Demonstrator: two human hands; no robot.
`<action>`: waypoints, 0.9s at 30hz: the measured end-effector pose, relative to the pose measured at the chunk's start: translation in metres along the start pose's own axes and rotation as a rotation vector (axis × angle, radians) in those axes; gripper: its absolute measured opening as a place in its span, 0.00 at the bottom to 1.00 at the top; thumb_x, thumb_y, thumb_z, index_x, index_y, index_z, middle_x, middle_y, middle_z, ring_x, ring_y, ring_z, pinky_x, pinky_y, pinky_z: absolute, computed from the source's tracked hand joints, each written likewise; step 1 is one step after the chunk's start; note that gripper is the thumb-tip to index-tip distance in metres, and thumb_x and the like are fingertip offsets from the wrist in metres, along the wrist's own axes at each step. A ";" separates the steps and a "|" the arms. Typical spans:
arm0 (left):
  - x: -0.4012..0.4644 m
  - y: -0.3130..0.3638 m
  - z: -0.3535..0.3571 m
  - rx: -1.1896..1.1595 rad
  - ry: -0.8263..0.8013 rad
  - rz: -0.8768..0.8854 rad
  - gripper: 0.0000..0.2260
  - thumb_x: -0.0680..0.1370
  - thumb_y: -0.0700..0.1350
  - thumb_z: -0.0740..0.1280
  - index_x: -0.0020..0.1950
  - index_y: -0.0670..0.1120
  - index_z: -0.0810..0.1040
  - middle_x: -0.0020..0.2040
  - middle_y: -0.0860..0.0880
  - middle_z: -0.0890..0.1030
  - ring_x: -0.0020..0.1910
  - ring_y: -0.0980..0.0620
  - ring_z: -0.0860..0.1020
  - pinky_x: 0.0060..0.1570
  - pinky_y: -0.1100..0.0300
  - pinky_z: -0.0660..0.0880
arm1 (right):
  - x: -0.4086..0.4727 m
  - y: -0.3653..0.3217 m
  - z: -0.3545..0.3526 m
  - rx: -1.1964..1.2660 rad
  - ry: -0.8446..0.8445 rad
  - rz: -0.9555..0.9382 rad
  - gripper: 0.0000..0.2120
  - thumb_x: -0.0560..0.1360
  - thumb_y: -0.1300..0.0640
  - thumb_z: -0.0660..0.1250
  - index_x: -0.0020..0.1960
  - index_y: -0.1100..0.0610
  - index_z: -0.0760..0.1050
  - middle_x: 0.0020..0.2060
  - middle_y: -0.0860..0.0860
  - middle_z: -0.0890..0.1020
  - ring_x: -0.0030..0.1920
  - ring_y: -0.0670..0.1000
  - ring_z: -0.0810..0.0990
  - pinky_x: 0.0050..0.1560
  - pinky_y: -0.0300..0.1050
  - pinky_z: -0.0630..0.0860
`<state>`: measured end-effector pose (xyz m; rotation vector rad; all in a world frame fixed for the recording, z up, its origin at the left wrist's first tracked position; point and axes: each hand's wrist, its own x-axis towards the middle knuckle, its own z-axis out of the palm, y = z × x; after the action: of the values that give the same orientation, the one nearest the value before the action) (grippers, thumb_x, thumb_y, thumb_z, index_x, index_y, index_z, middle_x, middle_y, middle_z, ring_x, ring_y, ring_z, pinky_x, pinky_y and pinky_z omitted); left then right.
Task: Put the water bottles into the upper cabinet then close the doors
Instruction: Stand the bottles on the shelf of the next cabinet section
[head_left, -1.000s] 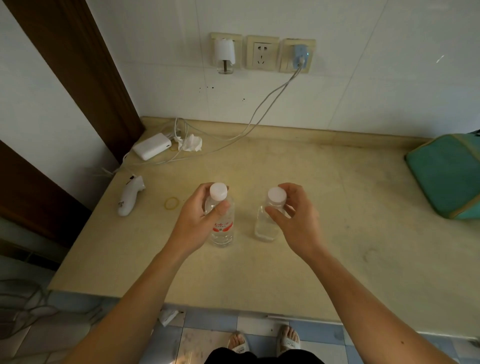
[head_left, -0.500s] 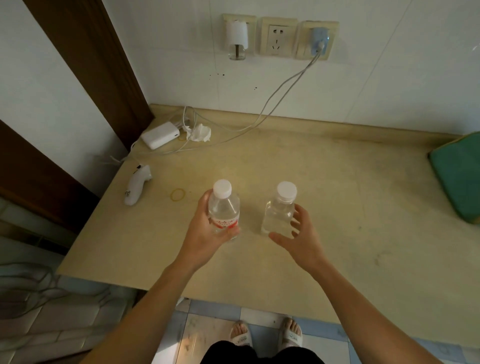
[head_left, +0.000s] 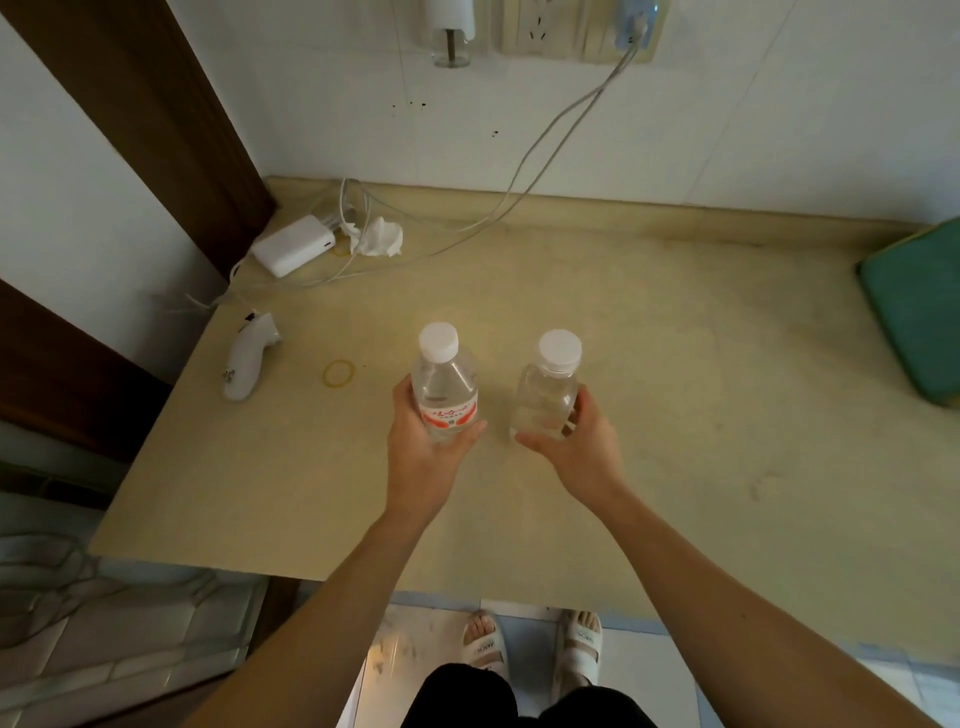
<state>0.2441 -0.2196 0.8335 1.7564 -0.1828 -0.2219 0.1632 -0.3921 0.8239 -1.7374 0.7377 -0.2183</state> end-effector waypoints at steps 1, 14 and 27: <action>0.001 0.001 0.001 -0.001 -0.006 0.006 0.31 0.68 0.44 0.82 0.63 0.56 0.69 0.52 0.65 0.81 0.49 0.63 0.82 0.44 0.71 0.76 | -0.002 -0.003 -0.001 0.004 0.009 0.000 0.30 0.63 0.55 0.83 0.59 0.42 0.72 0.49 0.37 0.84 0.51 0.37 0.82 0.49 0.34 0.77; 0.019 0.146 0.044 -0.151 -0.266 0.335 0.31 0.66 0.50 0.83 0.65 0.59 0.72 0.57 0.56 0.83 0.56 0.55 0.83 0.55 0.54 0.80 | -0.050 -0.116 -0.104 0.172 0.286 -0.259 0.26 0.66 0.56 0.82 0.59 0.47 0.75 0.52 0.44 0.84 0.53 0.44 0.84 0.48 0.38 0.81; -0.016 0.394 0.080 -0.339 -0.381 0.778 0.26 0.68 0.51 0.79 0.63 0.56 0.75 0.56 0.60 0.84 0.54 0.59 0.83 0.48 0.66 0.79 | -0.116 -0.278 -0.247 0.176 0.521 -0.703 0.19 0.68 0.55 0.80 0.55 0.43 0.78 0.45 0.41 0.86 0.47 0.39 0.83 0.43 0.27 0.75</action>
<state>0.2089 -0.3681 1.2052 1.1867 -1.0184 -0.0099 0.0475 -0.4896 1.1824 -1.7228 0.4170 -1.2120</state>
